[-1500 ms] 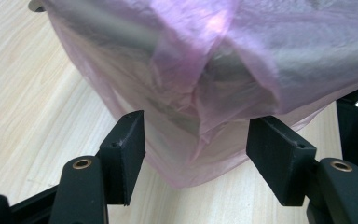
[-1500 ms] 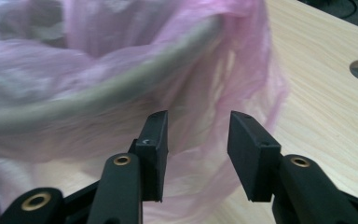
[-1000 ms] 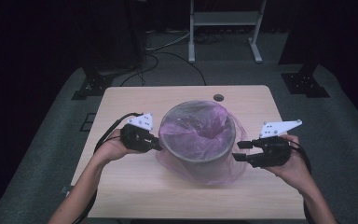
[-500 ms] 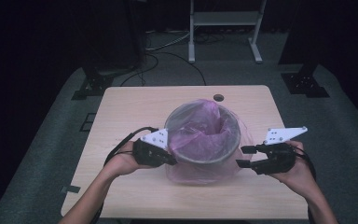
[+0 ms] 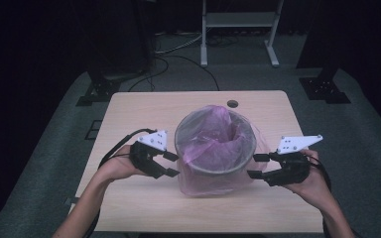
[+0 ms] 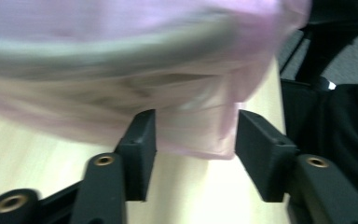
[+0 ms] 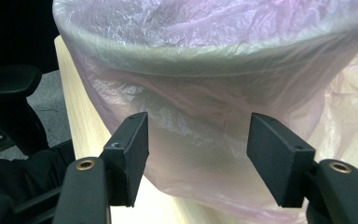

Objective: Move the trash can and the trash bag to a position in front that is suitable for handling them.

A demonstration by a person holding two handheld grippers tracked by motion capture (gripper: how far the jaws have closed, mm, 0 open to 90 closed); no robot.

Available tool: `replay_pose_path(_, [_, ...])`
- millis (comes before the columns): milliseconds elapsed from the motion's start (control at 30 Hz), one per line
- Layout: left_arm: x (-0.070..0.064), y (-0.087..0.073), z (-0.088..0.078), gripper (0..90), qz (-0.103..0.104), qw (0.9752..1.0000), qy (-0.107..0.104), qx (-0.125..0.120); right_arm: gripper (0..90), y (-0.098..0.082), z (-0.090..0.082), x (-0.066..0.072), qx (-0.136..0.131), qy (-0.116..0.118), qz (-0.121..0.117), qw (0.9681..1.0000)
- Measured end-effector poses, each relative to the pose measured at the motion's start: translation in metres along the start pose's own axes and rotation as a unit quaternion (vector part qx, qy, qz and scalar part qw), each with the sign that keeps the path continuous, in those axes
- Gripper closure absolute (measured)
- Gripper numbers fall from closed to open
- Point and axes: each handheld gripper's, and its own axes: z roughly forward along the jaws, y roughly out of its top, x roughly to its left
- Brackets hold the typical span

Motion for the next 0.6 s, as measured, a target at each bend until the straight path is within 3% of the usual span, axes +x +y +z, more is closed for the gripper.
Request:
replay_pose_path(167, [0.023, 0.000, -0.005, 34.0, 0.003, 0.9995, 0.030, -0.009, 36.2, 0.003, 0.005, -0.003, -0.006, -0.004, -0.004, 1.0000])
replay_pose_path(233, [0.033, 0.000, -0.003, 31.5, 0.005, 0.9994, 0.032, -0.013, 36.2, 0.007, 0.008, -0.009, -0.006, -0.005, -0.010, 0.9999])
replay_pose_path(267, [0.041, 0.001, 0.000, 31.0, 0.012, 0.9994, 0.029, -0.014, 35.4, 0.009, 0.010, -0.011, -0.004, -0.003, -0.016, 0.9999])
replay_pose_path(467, [0.056, -0.001, 0.008, 31.4, 0.032, 0.9994, 0.012, -0.012, 34.6, 0.017, 0.018, -0.022, 0.011, 0.000, -0.049, 0.9987])
replay_pose_path(600, [0.057, -0.001, 0.008, 38.5, 0.052, 0.9985, 0.001, -0.014, 37.5, 0.020, 0.020, -0.025, 0.015, -0.001, -0.058, 0.9982])
